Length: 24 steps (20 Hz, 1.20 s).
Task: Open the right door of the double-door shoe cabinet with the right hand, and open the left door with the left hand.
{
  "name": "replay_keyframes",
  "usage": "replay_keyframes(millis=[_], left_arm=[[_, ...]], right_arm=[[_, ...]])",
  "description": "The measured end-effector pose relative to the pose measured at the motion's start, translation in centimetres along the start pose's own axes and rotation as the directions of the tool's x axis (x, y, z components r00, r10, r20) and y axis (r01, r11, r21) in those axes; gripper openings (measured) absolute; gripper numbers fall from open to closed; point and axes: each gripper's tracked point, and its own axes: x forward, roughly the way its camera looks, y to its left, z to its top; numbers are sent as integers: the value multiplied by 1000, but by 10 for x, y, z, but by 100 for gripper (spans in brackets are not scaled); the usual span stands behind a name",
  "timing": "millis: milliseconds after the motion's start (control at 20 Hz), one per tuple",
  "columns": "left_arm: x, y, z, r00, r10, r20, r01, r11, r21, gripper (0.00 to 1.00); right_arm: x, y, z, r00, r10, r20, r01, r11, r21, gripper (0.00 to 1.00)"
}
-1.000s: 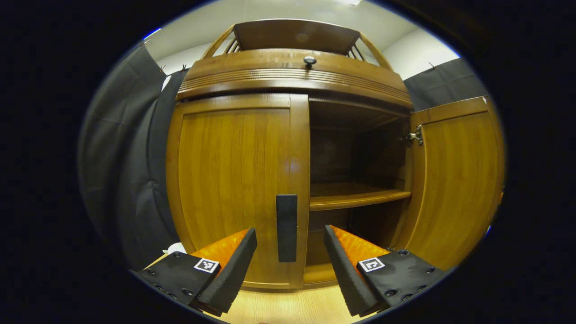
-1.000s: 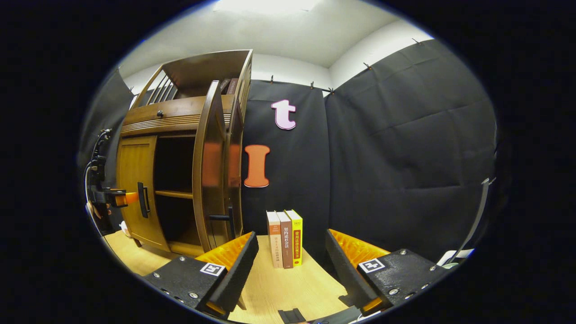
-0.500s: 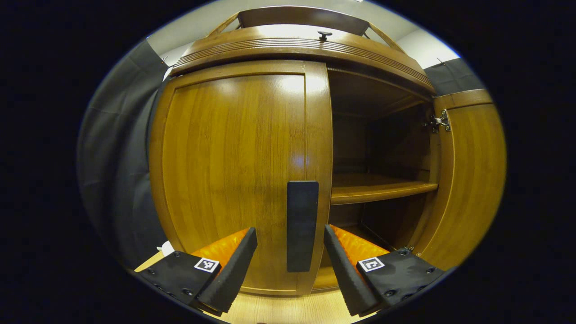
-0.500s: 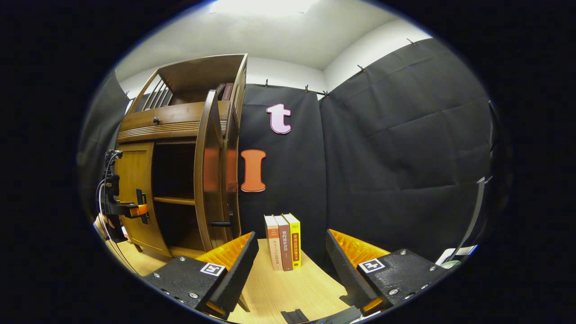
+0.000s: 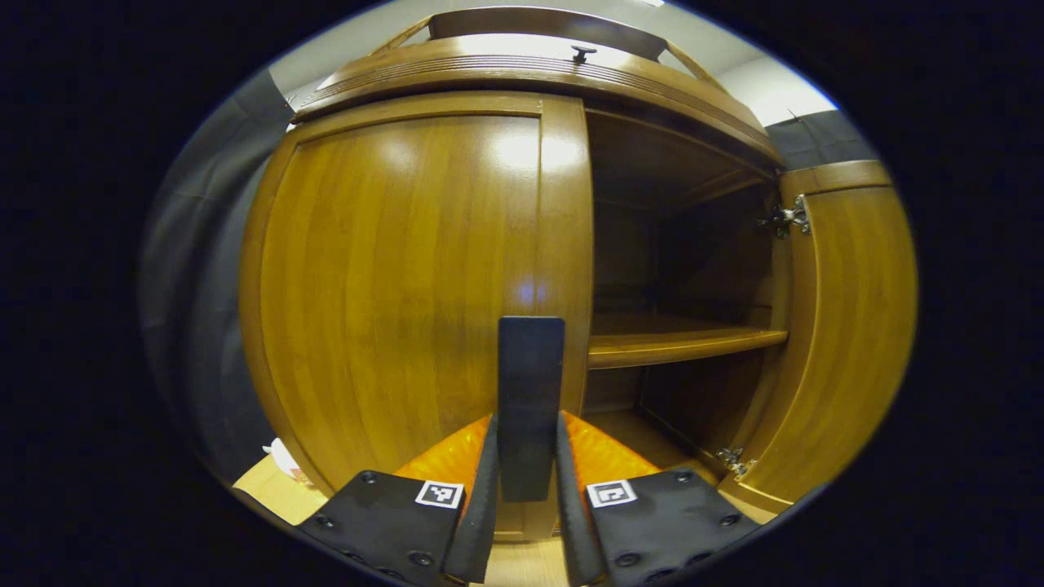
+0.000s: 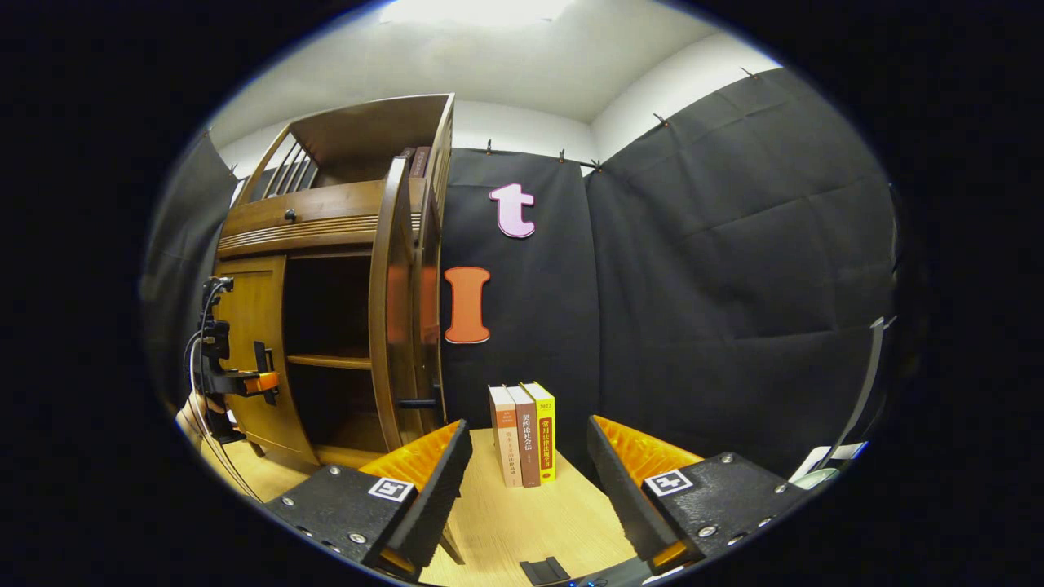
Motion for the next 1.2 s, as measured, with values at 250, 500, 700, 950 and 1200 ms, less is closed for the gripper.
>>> replay_keyframes(millis=[250, 500, 700, 950, 1200], left_arm=[[-16, -3, 0, 998, -58, 1, 58, 998, -19, 35], [-54, 0, 1, 995, -98, 5, 98, 995, 2, 35], [-89, 9, 1, 993, -119, -2, 119, 993, -5, 30], [-127, 24, 1, 992, -127, -5, 127, 992, -8, 34], [-161, 45, 2, 992, -128, -6, 128, 992, -9, 34]], right_arm=[[-4, 2, 4, 1000, -10, 11, 10, 1000, -2, 89], [-14, 14, 10, 1000, -1, 17, 1, 1000, -4, 93], [-26, 29, 19, 999, 16, 39, -15, 1000, -13, 92], [-39, 52, 28, 997, 49, 53, -48, 999, -22, 86], [-49, 75, 34, 995, 80, 61, -79, 997, -21, 86]])
